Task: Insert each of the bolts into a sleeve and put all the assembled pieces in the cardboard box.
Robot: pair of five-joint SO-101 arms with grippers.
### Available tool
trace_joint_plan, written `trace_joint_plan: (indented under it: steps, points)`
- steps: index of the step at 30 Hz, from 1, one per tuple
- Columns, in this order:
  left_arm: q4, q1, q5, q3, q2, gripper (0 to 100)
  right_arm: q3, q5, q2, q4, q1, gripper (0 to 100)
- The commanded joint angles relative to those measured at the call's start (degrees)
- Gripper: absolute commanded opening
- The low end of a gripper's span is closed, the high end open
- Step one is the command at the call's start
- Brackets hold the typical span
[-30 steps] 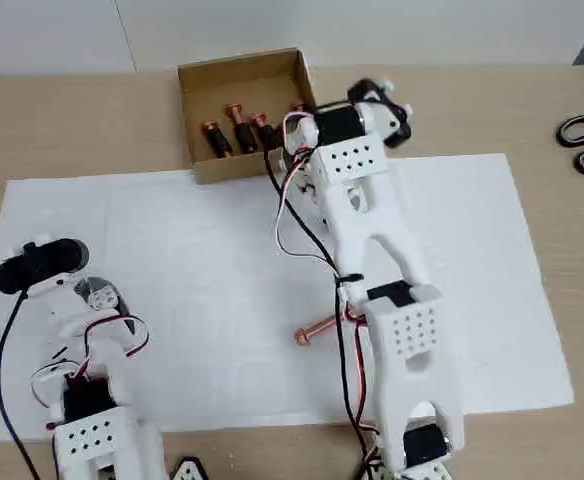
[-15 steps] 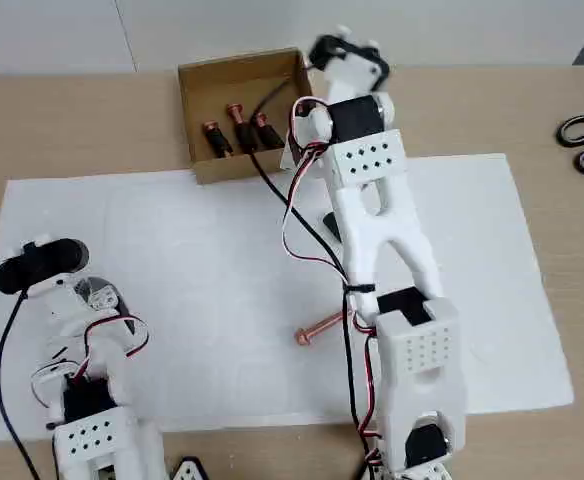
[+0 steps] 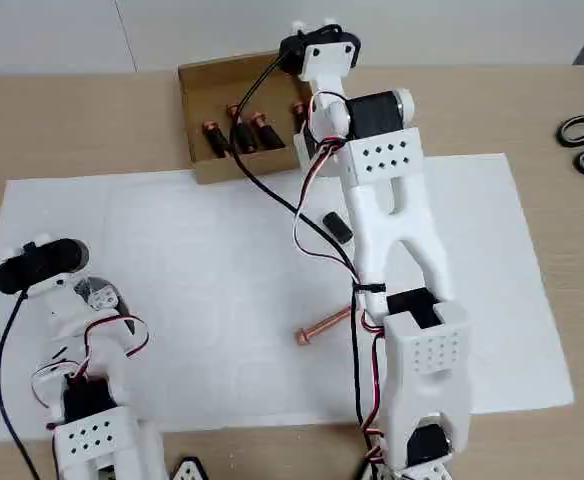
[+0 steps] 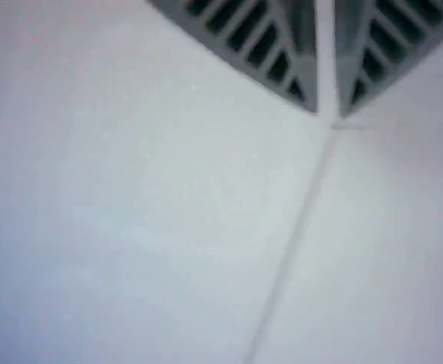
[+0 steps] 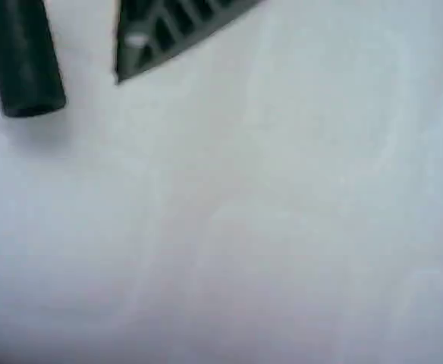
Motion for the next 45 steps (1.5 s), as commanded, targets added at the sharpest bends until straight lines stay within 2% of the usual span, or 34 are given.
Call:
trace_joint_plan:
  steps: [1,8,20,26,45]
  points:
    - [-1.2,-0.1,0.4,-0.4,-0.7,1,0.8,0.7,-3.5,0.3,0.5,28.1]
    - [-1.2,-0.1,0.4,-0.4,-0.7,1,9.6,10.6,-3.5,0.1,0.2,28.1]
    - [-1.2,-0.1,0.4,-0.4,-0.7,1,14.9,11.3,-2.9,-2.0,0.3,28.1]
    - [-1.2,-0.1,0.4,-0.4,-0.7,1,14.8,13.9,2.7,-4.0,0.1,28.1]
    - [-1.2,-0.1,0.4,-0.4,-0.7,1,14.8,14.0,12.4,-4.8,0.1,28.0]
